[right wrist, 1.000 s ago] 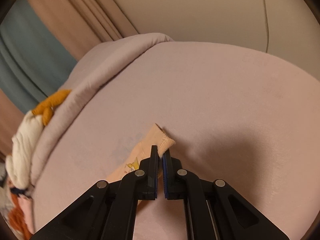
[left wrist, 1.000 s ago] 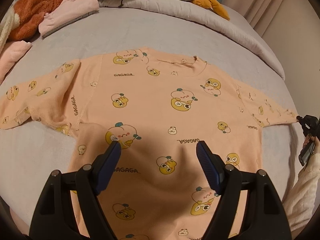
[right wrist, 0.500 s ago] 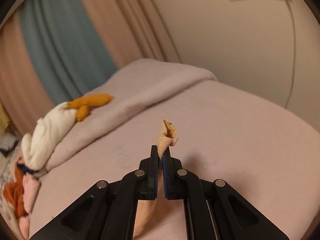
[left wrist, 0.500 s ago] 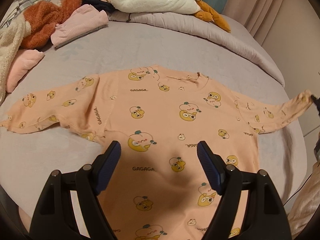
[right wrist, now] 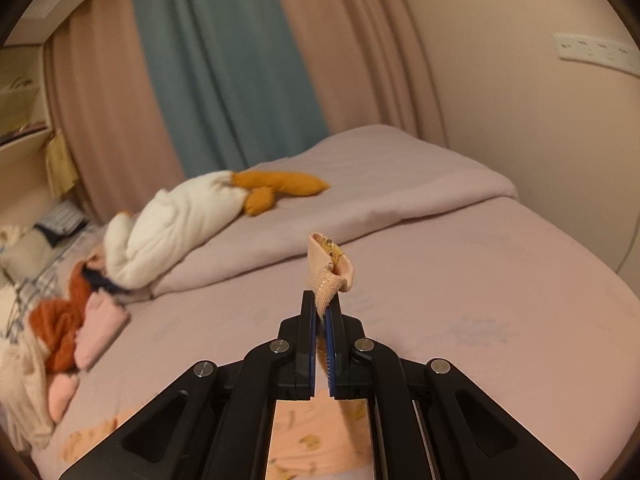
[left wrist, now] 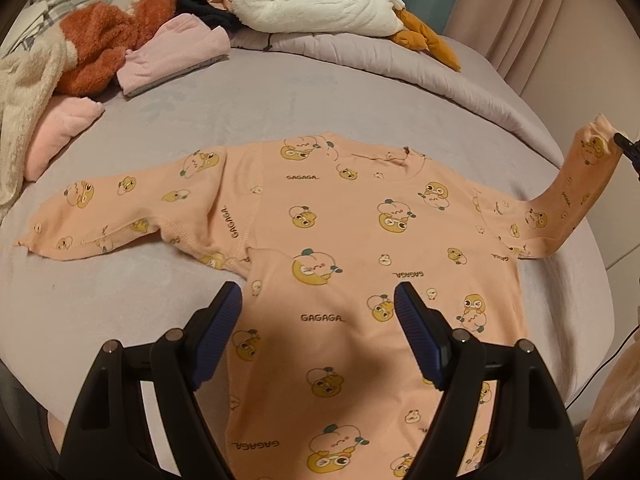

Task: Fold small clothes
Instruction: 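Lift the sleeve with the right gripper and fold it across the body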

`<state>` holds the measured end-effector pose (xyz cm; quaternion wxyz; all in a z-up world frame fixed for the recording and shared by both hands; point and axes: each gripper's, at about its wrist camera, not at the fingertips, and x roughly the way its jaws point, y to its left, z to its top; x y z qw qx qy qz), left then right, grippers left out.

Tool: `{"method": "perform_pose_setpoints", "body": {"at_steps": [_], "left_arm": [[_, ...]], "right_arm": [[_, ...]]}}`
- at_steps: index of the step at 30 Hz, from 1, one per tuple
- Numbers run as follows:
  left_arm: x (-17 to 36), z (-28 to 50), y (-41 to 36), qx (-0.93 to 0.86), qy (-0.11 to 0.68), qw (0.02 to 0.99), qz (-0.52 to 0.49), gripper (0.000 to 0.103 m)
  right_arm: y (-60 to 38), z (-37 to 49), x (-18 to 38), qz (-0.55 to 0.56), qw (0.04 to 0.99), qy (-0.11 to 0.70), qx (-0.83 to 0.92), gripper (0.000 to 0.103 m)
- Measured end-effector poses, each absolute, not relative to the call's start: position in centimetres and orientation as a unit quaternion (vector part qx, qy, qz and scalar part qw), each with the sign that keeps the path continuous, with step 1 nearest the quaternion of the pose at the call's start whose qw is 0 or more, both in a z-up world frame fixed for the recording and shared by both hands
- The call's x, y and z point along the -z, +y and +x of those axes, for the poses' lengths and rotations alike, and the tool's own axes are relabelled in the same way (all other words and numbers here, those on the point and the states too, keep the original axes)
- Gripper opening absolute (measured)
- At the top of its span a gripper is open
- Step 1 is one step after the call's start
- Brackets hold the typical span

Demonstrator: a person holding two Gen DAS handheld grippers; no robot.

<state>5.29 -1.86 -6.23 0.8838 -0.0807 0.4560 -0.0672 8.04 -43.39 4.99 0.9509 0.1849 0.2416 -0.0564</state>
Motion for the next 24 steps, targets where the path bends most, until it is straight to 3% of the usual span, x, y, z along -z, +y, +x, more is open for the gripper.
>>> {"method": "perform_pose_setpoints", "body": {"at_steps": [14,24], "left_arm": [[6.7,4.8,1.2,0.053,0.455,0.883,-0.103,0.079],[7.4,4.8,2.0,0.046,0.456,0.883,-0.104,0.079]], "right_arm": [[-34.0,9.4,-4.3,0.146,0.948,0.28,-0.037,0.005],[-27.3,8.9,0.2,0.149,0.925,0.336,-0.098,0.005]]}}
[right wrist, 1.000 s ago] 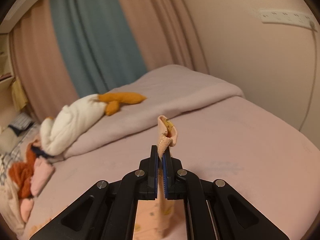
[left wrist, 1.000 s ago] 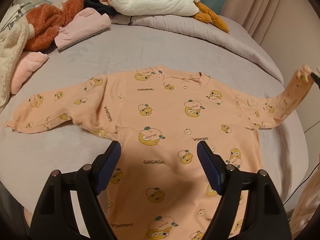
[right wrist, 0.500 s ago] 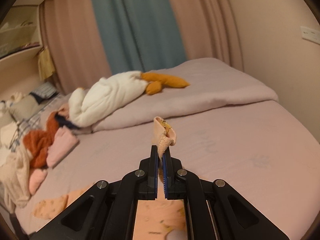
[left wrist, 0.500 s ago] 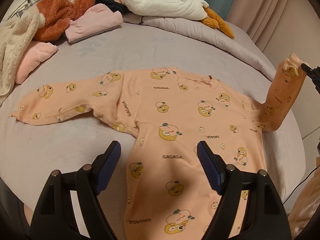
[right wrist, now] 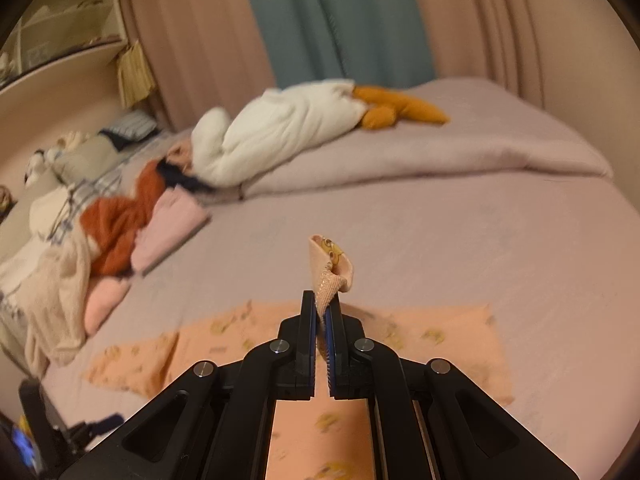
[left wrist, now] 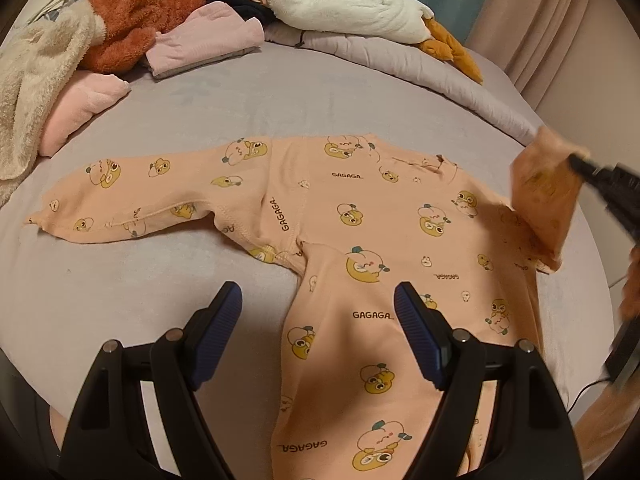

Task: Fold small clothes
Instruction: 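Lift the sleeve with the right gripper and fold it across the body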

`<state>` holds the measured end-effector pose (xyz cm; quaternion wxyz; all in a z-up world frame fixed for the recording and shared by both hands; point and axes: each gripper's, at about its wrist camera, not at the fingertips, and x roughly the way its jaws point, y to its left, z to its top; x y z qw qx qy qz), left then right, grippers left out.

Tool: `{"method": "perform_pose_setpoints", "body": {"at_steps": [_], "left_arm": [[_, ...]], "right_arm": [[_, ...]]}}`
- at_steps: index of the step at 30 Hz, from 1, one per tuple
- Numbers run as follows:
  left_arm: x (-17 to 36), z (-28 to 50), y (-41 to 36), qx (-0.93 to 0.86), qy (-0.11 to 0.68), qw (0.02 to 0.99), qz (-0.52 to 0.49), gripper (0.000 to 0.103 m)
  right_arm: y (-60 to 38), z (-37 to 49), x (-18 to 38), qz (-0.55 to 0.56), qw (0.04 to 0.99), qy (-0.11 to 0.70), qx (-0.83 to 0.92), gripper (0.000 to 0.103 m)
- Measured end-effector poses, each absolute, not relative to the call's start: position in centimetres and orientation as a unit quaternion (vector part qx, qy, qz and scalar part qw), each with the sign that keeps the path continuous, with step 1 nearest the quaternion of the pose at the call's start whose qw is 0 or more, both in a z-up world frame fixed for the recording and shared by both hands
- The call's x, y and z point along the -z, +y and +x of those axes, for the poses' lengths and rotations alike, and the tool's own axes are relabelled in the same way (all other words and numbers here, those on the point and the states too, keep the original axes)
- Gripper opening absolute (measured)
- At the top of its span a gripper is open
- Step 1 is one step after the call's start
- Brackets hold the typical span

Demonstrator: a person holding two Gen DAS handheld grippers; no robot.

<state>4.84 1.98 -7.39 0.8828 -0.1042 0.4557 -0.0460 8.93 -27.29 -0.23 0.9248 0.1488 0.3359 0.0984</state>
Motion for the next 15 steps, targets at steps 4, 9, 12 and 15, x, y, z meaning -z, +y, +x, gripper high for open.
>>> {"method": "perform_pose_setpoints", "body": {"at_steps": [4,9,12,15], "left_arm": [[7.9,5.0,1.9,0.045,0.461,0.88,-0.103,0.079],[8.1,4.9,2.0,0.044,0.465,0.879,-0.102,0.079],[8.4,5.0,2.1,0.041,0.468,0.877,-0.103,0.079],[8.7,5.2,2.0,0.04,0.471,0.875,-0.102,0.079]], "right_arm": [[-24.5,8.7,3.7,0.15,0.904,0.381,-0.121,0.005],[-22.6,8.8,5.5,0.134,0.894,0.408,-0.127,0.005],[-22.4,9.0,6.2,0.137,0.888,0.419,-0.131,0.005],[-22.1,9.2,6.8,0.138,0.885,0.425,-0.131,0.005]]}}
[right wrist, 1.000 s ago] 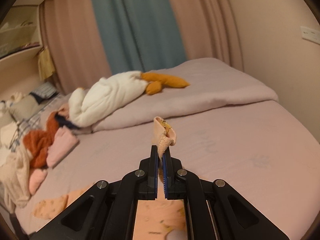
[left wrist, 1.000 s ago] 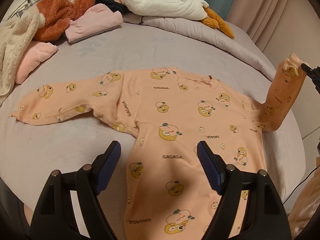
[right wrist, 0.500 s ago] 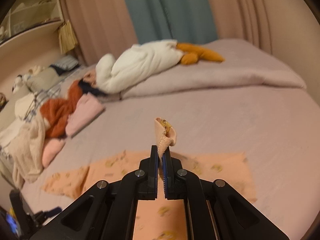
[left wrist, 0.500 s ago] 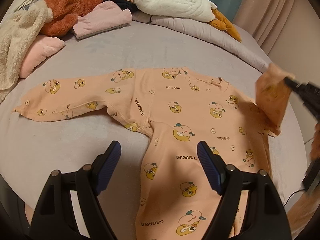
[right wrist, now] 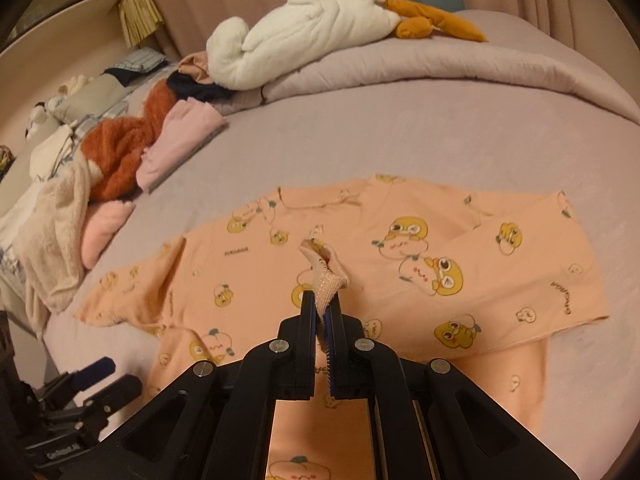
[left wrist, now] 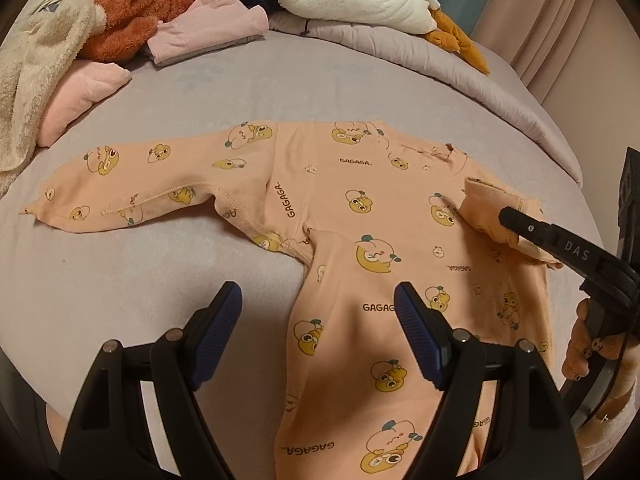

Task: Fold small clothes
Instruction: 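Lift the sleeve with the right gripper and fold it across the body, then open the right gripper to release the sleeve on the body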

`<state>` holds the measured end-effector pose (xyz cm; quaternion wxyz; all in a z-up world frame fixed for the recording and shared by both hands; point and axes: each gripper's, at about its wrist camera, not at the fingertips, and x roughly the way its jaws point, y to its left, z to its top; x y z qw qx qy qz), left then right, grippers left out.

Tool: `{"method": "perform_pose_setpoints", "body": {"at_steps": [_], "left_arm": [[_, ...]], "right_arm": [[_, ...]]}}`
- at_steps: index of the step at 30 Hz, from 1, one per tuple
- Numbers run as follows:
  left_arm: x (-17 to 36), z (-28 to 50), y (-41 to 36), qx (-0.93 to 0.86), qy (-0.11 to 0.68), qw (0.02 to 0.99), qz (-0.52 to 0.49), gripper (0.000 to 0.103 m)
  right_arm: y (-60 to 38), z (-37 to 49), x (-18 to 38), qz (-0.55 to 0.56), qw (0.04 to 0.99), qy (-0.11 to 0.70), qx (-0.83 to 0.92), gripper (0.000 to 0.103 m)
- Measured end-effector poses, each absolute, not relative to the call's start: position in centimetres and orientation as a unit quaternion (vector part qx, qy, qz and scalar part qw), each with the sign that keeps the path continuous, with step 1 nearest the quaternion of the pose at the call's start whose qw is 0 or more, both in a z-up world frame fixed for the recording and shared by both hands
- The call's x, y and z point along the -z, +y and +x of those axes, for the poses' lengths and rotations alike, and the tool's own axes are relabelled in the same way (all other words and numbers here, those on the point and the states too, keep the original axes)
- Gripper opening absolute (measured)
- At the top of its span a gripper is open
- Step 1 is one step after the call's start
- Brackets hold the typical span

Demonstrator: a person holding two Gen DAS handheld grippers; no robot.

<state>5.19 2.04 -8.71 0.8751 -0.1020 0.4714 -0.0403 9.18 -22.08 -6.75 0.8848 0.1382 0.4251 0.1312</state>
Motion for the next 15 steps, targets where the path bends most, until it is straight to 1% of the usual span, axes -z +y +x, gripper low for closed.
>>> {"method": "perform_pose_setpoints", "body": {"at_steps": [8,9,10,11,13,15], "left_arm": [[9.2,6.1,1.0,0.054,0.462,0.879,-0.106,0.079],[9.2,6.3,0.9,0.054,0.459,0.879,-0.112,0.079],[9.2,6.5,0.7,0.056,0.457,0.88,-0.114,0.079],[9.2,6.6,0.5,0.058,0.455,0.881,-0.114,0.079],[9.2,6.8,0.0,0.06,0.448,0.885,-0.112,0.079],[9.3,7.2,-0.5,0.062,0.444,0.887,-0.113,0.079]], "right_arm": [[-22.0,8.8,8.2,0.131,0.881,0.434,-0.137,0.006],[-22.1,8.7,8.1,0.125,0.883,0.431,-0.137,0.01],[-22.1,8.5,8.0,0.121,0.885,0.429,-0.133,0.019],[-22.3,8.2,7.7,0.112,0.891,0.423,-0.123,0.036],[-22.9,7.6,7.1,0.102,0.903,0.404,-0.109,0.056],[-23.8,6.9,6.3,0.101,0.912,0.384,-0.1,0.056]]}}
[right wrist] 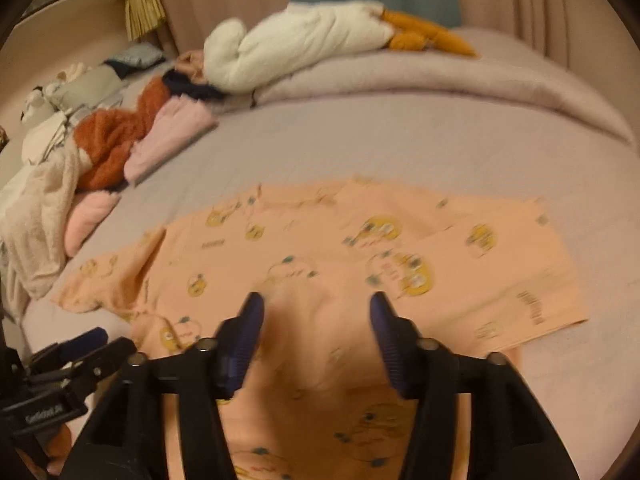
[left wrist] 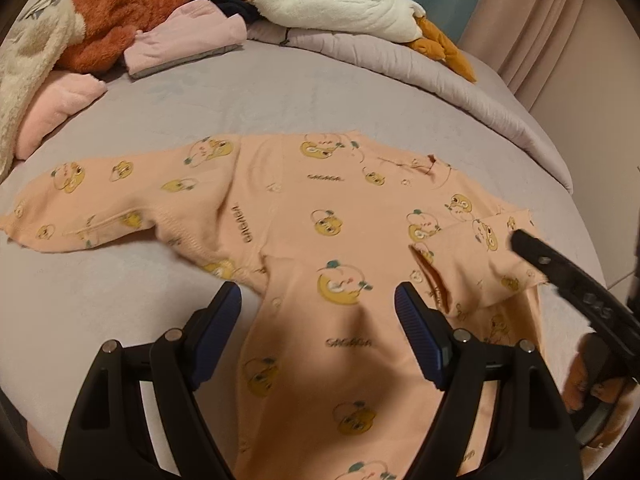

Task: Fold small clothes
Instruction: 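Open the right gripper to release the sleeve on the body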

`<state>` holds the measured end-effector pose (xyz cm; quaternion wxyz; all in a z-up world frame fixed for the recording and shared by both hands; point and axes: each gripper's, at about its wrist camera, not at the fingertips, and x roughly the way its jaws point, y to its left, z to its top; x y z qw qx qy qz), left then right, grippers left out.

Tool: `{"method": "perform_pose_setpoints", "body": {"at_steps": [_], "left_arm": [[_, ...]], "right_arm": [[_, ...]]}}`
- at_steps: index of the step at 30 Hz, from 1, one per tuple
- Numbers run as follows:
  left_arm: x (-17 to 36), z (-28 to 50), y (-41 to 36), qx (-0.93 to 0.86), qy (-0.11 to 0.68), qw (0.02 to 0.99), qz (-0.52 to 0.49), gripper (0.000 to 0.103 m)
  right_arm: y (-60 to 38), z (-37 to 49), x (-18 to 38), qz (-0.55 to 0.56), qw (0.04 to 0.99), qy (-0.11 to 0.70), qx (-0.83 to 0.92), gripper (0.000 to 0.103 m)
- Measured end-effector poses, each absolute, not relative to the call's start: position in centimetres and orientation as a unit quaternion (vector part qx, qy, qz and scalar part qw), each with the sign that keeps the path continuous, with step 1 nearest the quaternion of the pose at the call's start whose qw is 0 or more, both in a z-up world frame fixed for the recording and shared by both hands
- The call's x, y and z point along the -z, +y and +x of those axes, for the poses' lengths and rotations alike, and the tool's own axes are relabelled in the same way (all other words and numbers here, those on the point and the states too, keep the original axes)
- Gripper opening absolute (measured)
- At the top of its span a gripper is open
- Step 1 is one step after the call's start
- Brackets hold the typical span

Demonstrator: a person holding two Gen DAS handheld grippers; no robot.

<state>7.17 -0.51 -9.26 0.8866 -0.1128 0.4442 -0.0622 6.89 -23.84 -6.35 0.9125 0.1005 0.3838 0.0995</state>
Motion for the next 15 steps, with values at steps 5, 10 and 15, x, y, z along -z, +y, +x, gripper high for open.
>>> {"method": "perform_pose_setpoints", "body": {"at_steps": [5,10,15], "left_arm": [[9.0,8.4,-2.3,0.072,0.438,0.889,-0.112,0.08],[8.8,9.8,-3.9,0.101,0.44,0.881,-0.14,0.08],[9.8,11.1,-6.1,0.131,0.46,0.866,-0.143,0.078]], "right_arm": [[-26.9,6.1,4.7,0.112,0.928,0.352,-0.05,0.071],[-28.9,6.6,3.5,0.111,0.934,0.339,0.001,0.072],[-29.2,7.2,3.3,0.094,0.938,0.333,0.024,0.076]]}}
